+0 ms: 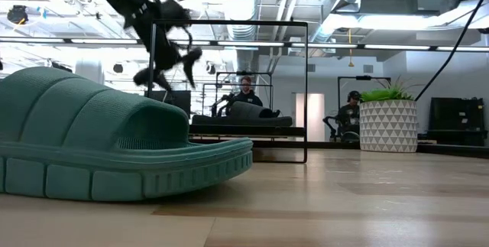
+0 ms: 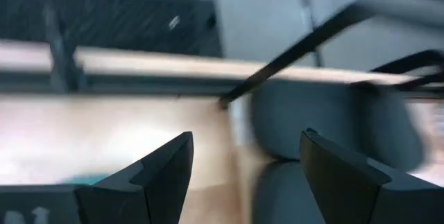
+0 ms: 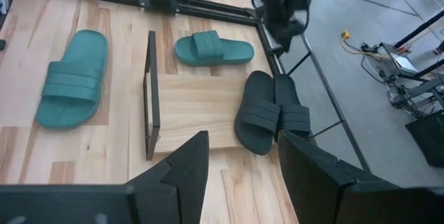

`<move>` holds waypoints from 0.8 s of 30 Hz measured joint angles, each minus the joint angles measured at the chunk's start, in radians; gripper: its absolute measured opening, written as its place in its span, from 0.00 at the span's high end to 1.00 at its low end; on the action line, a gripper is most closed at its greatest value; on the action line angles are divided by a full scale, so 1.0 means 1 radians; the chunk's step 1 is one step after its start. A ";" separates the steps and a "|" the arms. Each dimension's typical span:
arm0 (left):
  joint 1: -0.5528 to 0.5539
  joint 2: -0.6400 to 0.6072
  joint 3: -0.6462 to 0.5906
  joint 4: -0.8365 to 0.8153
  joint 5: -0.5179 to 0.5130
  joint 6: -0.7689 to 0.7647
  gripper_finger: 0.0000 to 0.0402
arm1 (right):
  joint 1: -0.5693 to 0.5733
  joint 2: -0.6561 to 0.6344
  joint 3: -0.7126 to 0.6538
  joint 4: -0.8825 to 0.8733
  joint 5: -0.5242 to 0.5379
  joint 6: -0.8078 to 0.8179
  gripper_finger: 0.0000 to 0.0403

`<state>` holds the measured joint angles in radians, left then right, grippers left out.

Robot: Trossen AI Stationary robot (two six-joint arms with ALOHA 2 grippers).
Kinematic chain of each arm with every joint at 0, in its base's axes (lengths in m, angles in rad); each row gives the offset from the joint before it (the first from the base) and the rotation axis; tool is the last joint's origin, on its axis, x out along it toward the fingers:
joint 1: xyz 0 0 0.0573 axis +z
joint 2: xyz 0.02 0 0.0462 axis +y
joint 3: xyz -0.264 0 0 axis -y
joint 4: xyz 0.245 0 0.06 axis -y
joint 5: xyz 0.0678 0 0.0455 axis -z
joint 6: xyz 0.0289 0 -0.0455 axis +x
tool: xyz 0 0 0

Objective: Pick and place slides into the shelf
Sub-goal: Put the top green slides on the shelf

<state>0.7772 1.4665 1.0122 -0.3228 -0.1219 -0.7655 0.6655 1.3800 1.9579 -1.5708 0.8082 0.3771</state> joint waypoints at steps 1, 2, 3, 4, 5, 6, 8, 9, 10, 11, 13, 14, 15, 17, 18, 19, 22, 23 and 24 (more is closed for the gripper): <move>-0.001 -0.032 0.000 0.009 0.000 0.022 0.38 | 0.000 0.000 0.000 0.000 0.000 0.000 0.59; -0.007 -0.065 0.000 0.020 -0.004 0.048 0.38 | 0.000 0.000 0.000 0.000 0.001 0.000 0.59; -0.013 -0.097 0.000 0.029 -0.009 0.077 0.38 | 0.000 0.000 0.000 0.000 0.002 -0.001 0.59; -0.020 -0.132 0.000 0.035 -0.017 0.105 0.38 | 0.000 0.000 0.000 0.000 0.004 -0.001 0.59; -0.026 -0.172 0.000 0.036 -0.022 0.130 0.38 | 0.000 0.000 0.000 0.000 0.009 -0.001 0.59; -0.030 -0.213 0.000 0.043 -0.021 0.160 0.38 | 0.000 0.000 0.000 0.000 0.021 0.002 0.59; -0.039 -0.295 0.001 0.068 0.010 0.241 0.38 | 0.000 0.000 0.000 0.000 0.063 0.019 0.59; -0.041 -0.337 0.002 0.064 0.040 0.279 0.38 | 0.000 0.000 0.000 0.000 0.082 0.025 0.59; -0.041 -0.378 0.001 0.056 0.072 0.308 0.38 | 0.000 0.000 0.000 0.000 0.099 0.032 0.59; -0.041 -0.418 0.001 0.053 0.108 0.324 0.38 | 0.000 0.000 0.000 0.000 0.116 0.041 0.59; -0.044 -0.499 0.001 0.047 0.183 0.337 0.38 | 0.000 0.000 0.000 0.000 0.155 0.072 0.59; -0.047 -0.537 0.001 0.046 0.223 0.337 0.38 | 0.000 0.000 0.000 0.000 0.177 0.092 0.59; -0.051 -0.575 0.001 0.044 0.264 0.337 0.38 | 0.000 0.000 0.000 0.000 0.201 0.113 0.59; -0.062 -0.650 0.000 0.038 0.344 0.336 0.38 | 0.000 0.000 0.000 0.000 0.239 0.157 0.59; -0.071 -0.685 0.000 0.039 0.381 0.335 0.38 | 0.000 0.000 0.000 0.000 0.253 0.181 0.59; -0.082 -0.723 0.000 0.040 0.416 0.329 0.38 | 0.000 0.000 0.000 0.000 0.265 0.204 0.59; -0.122 -0.818 0.000 0.015 0.472 0.299 0.38 | 0.000 0.000 0.000 0.000 0.278 0.268 0.59; -0.137 -0.848 0.000 0.000 0.483 0.296 0.38 | 0.000 0.000 0.000 0.000 0.285 0.295 0.59; -0.152 -0.878 0.000 -0.017 0.486 0.293 0.38 | 0.000 0.003 0.000 0.000 0.297 0.329 0.59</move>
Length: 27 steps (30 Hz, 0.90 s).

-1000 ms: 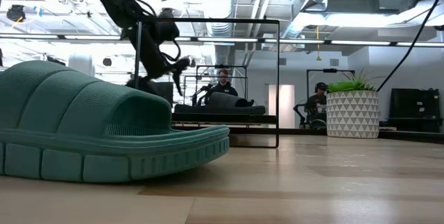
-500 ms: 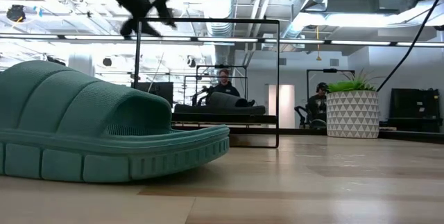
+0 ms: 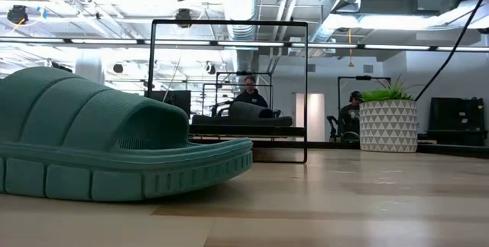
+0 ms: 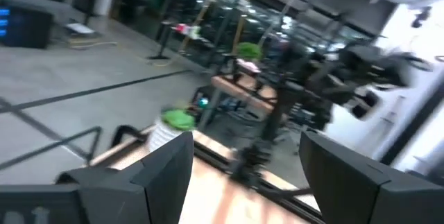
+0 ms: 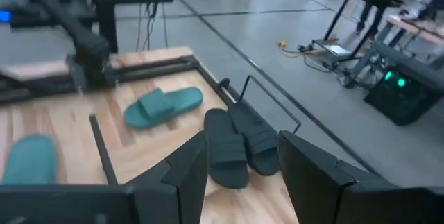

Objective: Pick and place slides into the shelf
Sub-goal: Put the top green slides on the shelf

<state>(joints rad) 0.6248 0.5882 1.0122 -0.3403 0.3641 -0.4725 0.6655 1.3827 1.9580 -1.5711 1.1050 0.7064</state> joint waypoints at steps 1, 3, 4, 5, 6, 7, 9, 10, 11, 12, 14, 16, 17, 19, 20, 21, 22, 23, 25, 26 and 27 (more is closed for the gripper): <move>-0.015 -0.030 0.000 -0.025 0.001 -0.005 0.38 | 0.000 0.004 0.001 0.000 0.011 0.030 0.59; -0.044 -0.088 0.000 -0.081 -0.001 -0.008 0.38 | 0.000 0.020 0.001 0.000 0.033 0.074 0.59; -0.057 -0.117 0.000 -0.109 -0.003 -0.009 0.38 | 0.000 0.030 0.001 0.000 0.037 0.085 0.59; -0.067 -0.142 0.000 -0.137 -0.006 -0.011 0.38 | 0.000 0.043 0.001 0.000 0.039 0.091 0.59; -0.074 -0.165 0.000 -0.162 -0.007 -0.015 0.38 | 0.000 0.057 0.001 0.000 0.041 0.099 0.59; -0.077 -0.186 0.000 -0.183 -0.010 -0.020 0.38 | 0.000 0.071 0.001 0.000 0.041 0.106 0.59; -0.080 -0.223 0.000 -0.222 -0.011 -0.034 0.38 | -0.001 0.102 0.001 0.000 0.041 0.123 0.59; -0.080 -0.241 0.000 -0.236 -0.010 -0.038 0.38 | -0.004 0.118 0.001 0.000 0.041 0.134 0.59; -0.080 -0.256 0.000 -0.252 -0.011 -0.042 0.38 | -0.007 0.135 0.001 0.000 0.041 0.146 0.59; -0.080 -0.270 0.000 -0.272 -0.011 -0.043 0.38 | -0.009 0.153 0.001 0.000 0.042 0.162 0.59; -0.080 -0.292 0.000 -0.311 -0.011 -0.043 0.38 | -0.013 0.186 0.000 0.000 0.041 0.191 0.59; -0.079 -0.310 0.000 -0.360 -0.011 -0.043 0.38 | -0.013 0.213 0.000 0.000 0.041 0.216 0.59; -0.079 -0.317 0.000 -0.388 -0.011 -0.043 0.38 | -0.013 0.227 0.000 0.000 0.042 0.228 0.59; -0.079 -0.327 -0.001 -0.445 -0.012 -0.041 0.38 | -0.013 0.253 0.000 0.000 0.044 0.243 0.59; -0.079 -0.329 -0.001 -0.471 -0.011 -0.037 0.38 | -0.014 0.265 0.000 0.000 0.044 0.253 0.59; -0.079 -0.329 -0.001 -0.491 -0.011 -0.034 0.38 | -0.017 0.277 0.000 0.000 0.044 0.265 0.59; -0.079 -0.328 -0.001 -0.512 -0.010 -0.032 0.38 | -0.020 0.288 0.000 0.000 0.045 0.279 0.59; -0.079 -0.328 -0.002 -0.531 -0.010 -0.031 0.38 | -0.022 0.299 0.000 0.000 0.045 0.291 0.59; -0.079 -0.328 -0.002 -0.555 -0.010 -0.013 0.38 | -0.024 0.324 0.000 0.000 0.045 0.309 0.59; -0.079 -0.328 -0.002 -0.564 -0.010 0.003 0.38 | -0.024 0.334 0.000 0.000 0.045 0.318 0.59; -0.079 -0.328 -0.002 -0.573 -0.009 0.018 0.38 | -0.024 0.344 0.000 0.000 0.045 0.327 0.59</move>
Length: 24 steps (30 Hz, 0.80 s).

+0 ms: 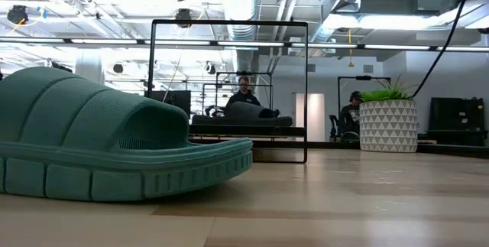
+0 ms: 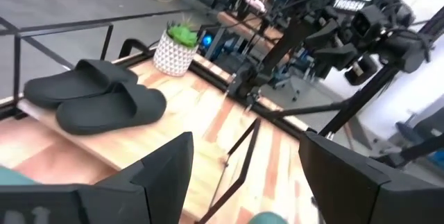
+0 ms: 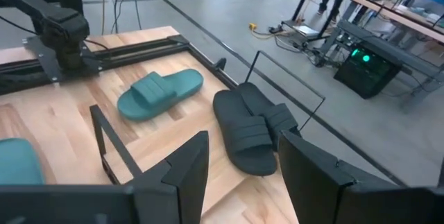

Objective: Pick and place slides into the shelf
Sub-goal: Put the top green slides on the shelf

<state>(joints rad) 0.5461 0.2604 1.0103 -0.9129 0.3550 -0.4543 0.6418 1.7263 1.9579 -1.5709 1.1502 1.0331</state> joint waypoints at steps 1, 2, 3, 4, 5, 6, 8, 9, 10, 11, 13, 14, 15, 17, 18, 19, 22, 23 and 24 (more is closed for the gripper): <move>0.000 -0.001 -0.002 -0.003 0.003 0.015 0.38 | 0.001 0.009 0.000 0.000 0.003 0.012 0.59; 0.000 -0.009 -0.006 -0.002 0.005 0.031 0.38 | 0.002 0.018 0.000 0.000 0.012 0.024 0.59; 0.000 -0.023 -0.018 0.002 0.005 0.047 0.38 | 0.006 0.027 0.000 0.000 0.023 0.040 0.59; 0.000 -0.044 -0.036 0.012 0.005 0.057 0.38 | 0.011 0.036 0.000 0.000 0.037 0.052 0.59; 0.000 -0.071 -0.057 0.030 0.006 0.058 0.38 | 0.016 0.044 0.000 0.000 0.053 0.064 0.59; 0.001 -0.101 -0.086 0.055 0.006 0.054 0.38 | 0.022 0.048 0.000 0.000 0.065 0.072 0.59; 0.010 -0.180 -0.163 0.111 0.008 0.024 0.38 | 0.035 0.052 0.000 0.000 0.084 0.085 0.59; 0.017 -0.227 -0.205 0.142 0.008 0.001 0.38 | 0.041 0.053 0.000 0.000 0.093 0.085 0.59; 0.025 -0.261 -0.249 0.177 0.012 -0.024 0.38 | 0.046 0.053 0.000 0.000 0.102 0.085 0.59; 0.034 -0.259 -0.280 0.210 0.027 -0.044 0.38 | 0.050 0.054 0.000 0.000 0.110 0.084 0.59; 0.043 -0.247 -0.318 0.171 0.057 -0.050 0.38 | 0.053 0.050 0.000 0.000 0.110 0.071 0.59; 0.045 -0.243 -0.349 0.205 0.073 -0.041 0.38 | 0.053 0.044 0.000 0.000 0.108 0.064 0.59; 0.053 -0.239 -0.377 0.285 0.106 -0.042 0.38 | 0.051 0.037 0.000 0.001 0.104 0.052 0.59; 0.062 -0.242 -0.457 0.412 0.134 -0.088 0.38 | 0.051 0.024 0.000 0.000 0.103 0.015 0.59; 0.063 -0.252 -0.498 0.434 0.131 -0.112 0.38 | 0.051 0.016 0.000 0.000 0.103 0.001 0.59; 0.062 -0.258 -0.528 0.482 0.132 -0.126 0.38 | 0.051 0.008 0.000 0.000 0.103 -0.013 0.59; 0.058 -0.259 -0.585 0.584 0.129 -0.159 0.38 | 0.051 -0.023 0.000 0.000 0.102 -0.070 0.59; 0.058 -0.256 -0.605 0.576 0.119 -0.162 0.38 | 0.050 -0.035 0.000 -0.001 0.102 -0.094 0.59; 0.059 -0.254 -0.624 0.572 0.119 -0.173 0.38 | 0.050 -0.048 0.000 0.000 0.100 -0.114 0.59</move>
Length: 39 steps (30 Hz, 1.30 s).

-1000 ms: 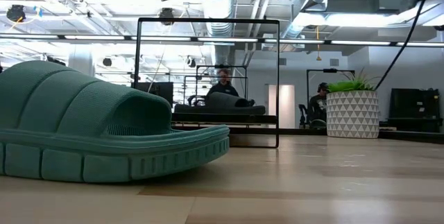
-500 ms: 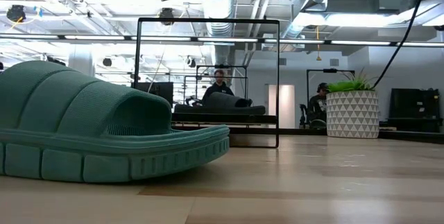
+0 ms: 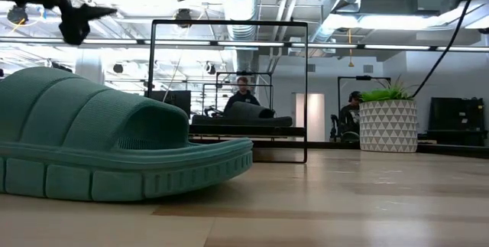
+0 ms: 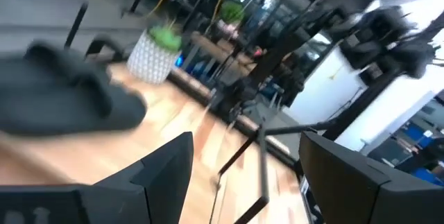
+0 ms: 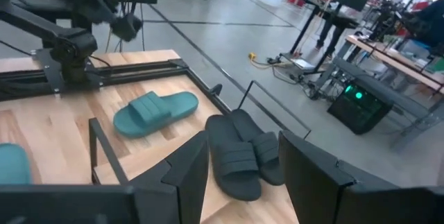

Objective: Pick and place slides into the shelf
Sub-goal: Put the top green slides on the shelf

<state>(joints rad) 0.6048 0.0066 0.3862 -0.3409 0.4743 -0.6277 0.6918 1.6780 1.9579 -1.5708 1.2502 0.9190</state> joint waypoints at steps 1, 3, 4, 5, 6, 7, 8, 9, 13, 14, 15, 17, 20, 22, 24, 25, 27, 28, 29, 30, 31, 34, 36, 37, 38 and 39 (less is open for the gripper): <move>0.000 0.000 -0.014 0.012 -0.005 -0.012 0.38 | 0.000 -0.014 0.000 0.000 -0.004 -0.018 0.59; 0.000 -0.005 -0.029 0.020 -0.016 -0.020 0.38 | -0.003 -0.044 0.000 0.000 -0.022 -0.065 0.59; 0.000 -0.003 -0.033 0.004 -0.017 -0.021 0.38 | -0.006 -0.059 0.000 0.000 -0.035 -0.087 0.59; 0.000 -0.002 -0.038 -0.018 -0.019 -0.021 0.38 | -0.007 -0.074 0.000 0.000 -0.051 -0.110 0.59; 0.000 0.000 -0.043 -0.028 -0.021 -0.021 0.38 | -0.007 -0.090 0.000 0.000 -0.070 -0.134 0.59; 0.000 0.000 -0.044 -0.028 -0.026 -0.021 0.38 | -0.007 -0.108 0.000 0.000 -0.089 -0.157 0.59; 0.000 0.000 -0.045 -0.030 -0.030 -0.021 0.38 | -0.007 -0.124 0.000 -0.001 -0.111 -0.182 0.59; 0.000 -0.001 -0.045 -0.032 -0.038 -0.033 0.38 | -0.007 -0.140 0.000 0.000 -0.129 -0.206 0.59; 0.000 0.000 -0.046 -0.003 -0.107 -0.051 0.38 | -0.007 -0.189 0.000 0.000 -0.175 -0.294 0.59; 0.000 0.000 -0.046 0.007 -0.134 -0.049 0.38 | -0.007 -0.199 0.000 0.000 -0.179 -0.315 0.59; 0.000 0.000 -0.046 0.008 -0.165 -0.052 0.38 | -0.007 -0.210 0.000 0.000 -0.179 -0.334 0.59; 0.000 0.000 -0.046 0.008 -0.229 -0.086 0.38 | -0.007 -0.231 0.000 0.000 -0.179 -0.375 0.59; 0.000 0.000 -0.045 -0.028 -0.362 -0.232 0.38 | -0.007 -0.264 0.000 0.000 -0.179 -0.439 0.59; 0.000 0.000 -0.045 -0.113 -0.469 -0.469 0.38 | -0.007 -0.283 0.000 0.000 -0.179 -0.478 0.59; 0.000 0.000 -0.046 -0.185 -0.489 -0.641 0.38 | -0.007 -0.302 0.000 0.000 -0.180 -0.506 0.59; 0.000 0.002 -0.046 -0.203 -0.486 -0.659 0.38 | -0.007 -0.312 0.000 0.000 -0.180 -0.509 0.59; -0.001 0.006 -0.046 -0.233 -0.455 -0.666 0.38 | -0.007 -0.333 0.000 0.000 -0.190 -0.510 0.59; -0.001 0.006 -0.046 -0.245 -0.434 -0.671 0.38 | -0.006 -0.343 0.000 0.000 -0.201 -0.511 0.59; -0.001 0.006 -0.046 -0.247 -0.411 -0.673 0.38 | -0.005 -0.353 0.000 0.000 -0.212 -0.511 0.59; -0.001 0.006 -0.046 -0.247 -0.381 -0.671 0.38 | -0.005 -0.362 0.000 0.000 -0.227 -0.512 0.59; -0.001 0.006 -0.046 -0.253 -0.349 -0.663 0.38 | -0.005 -0.371 0.000 0.000 -0.240 -0.512 0.59; -0.001 0.007 -0.046 -0.319 -0.197 -0.651 0.38 | -0.005 -0.392 0.000 0.000 -0.274 -0.544 0.59; -0.001 0.007 -0.046 -0.362 -0.106 -0.638 0.38 | -0.005 -0.402 0.000 0.000 -0.283 -0.561 0.59; -0.001 0.007 -0.046 -0.379 -0.084 -0.635 0.38 | -0.005 -0.407 0.000 0.000 -0.283 -0.562 0.59; -0.001 0.007 -0.046 -0.394 -0.079 -0.636 0.38 | -0.005 -0.411 0.000 0.000 -0.285 -0.562 0.59; -0.001 0.007 -0.046 -0.405 -0.090 -0.645 0.38 | -0.006 -0.413 0.000 0.000 -0.285 -0.562 0.59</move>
<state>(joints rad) 0.6041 0.0132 0.3401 -0.7460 0.3843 -1.2727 0.6855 1.2654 1.9579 -1.5711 0.9655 0.3573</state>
